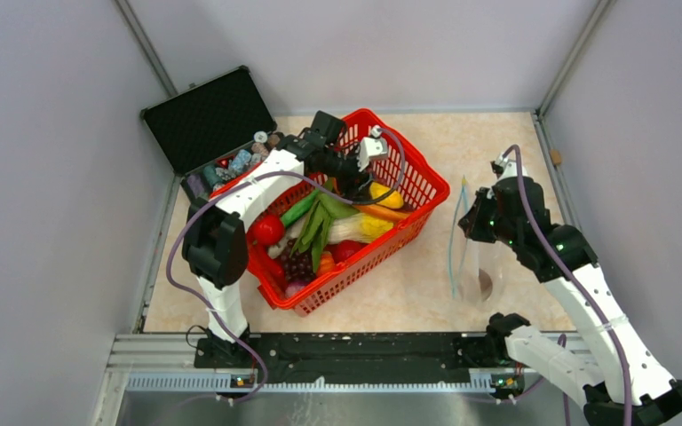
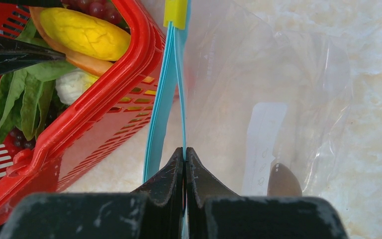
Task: Place the food in the zip-top bag and seal the zipper
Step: Pick up the fake fruit from the bin.
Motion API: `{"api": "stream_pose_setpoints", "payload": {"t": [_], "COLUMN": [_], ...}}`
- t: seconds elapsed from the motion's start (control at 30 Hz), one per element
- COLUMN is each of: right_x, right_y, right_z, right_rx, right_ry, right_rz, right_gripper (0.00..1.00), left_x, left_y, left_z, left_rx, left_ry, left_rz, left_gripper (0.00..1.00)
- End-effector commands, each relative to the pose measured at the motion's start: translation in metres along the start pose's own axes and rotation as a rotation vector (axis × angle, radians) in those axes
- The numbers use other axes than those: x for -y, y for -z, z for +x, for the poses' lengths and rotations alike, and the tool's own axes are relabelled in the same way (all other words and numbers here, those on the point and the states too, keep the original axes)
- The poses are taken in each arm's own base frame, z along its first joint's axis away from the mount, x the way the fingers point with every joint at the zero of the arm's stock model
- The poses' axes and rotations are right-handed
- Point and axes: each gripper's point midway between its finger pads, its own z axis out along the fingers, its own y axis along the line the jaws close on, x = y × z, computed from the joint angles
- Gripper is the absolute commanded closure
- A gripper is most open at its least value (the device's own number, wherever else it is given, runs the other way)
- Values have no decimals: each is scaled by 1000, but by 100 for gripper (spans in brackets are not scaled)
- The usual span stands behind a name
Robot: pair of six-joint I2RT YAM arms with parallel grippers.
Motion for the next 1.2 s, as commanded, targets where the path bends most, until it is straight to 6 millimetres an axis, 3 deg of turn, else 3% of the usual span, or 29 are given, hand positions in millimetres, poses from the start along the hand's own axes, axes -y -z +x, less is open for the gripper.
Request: {"api": "stream_pose_setpoints", "payload": {"t": [0.0,0.13,0.33,0.53,0.7,0.83,1.0,1.1,1.17], "right_x": [-4,-4,-6,-7,-5,1,0,2,5], "right_y": [7,9,10,13,15,16,15,15,14], "right_z": [-6,-7,-7,-7,-9,-12,-16,-19,-23], "right_rx": [34,44,47,52,67,90,108,126,146], "right_ry": [-5,-12,-18,-24,-35,-51,-72,-89,-111], "right_rz": [-24,-28,-37,-44,-34,-5,-4,8,31], "right_gripper": [100,100,100,100,100,100,100,100,100], "left_x": [3,6,12,9,8,13,25,44,68], "left_y": [-2,0,4,8,30,61,91,106,114], "left_z": [-11,-14,-9,-14,-46,-79,-92,-99,-109], "left_rx": [47,60,57,61,153,259,296,328,360], "left_ry": [-2,2,4,11,19,9,32,53,53], "left_rz": [44,36,29,5,-72,-164,-225,-212,-170], "left_gripper": [37,60,71,99,100,100,100,100,100]}}
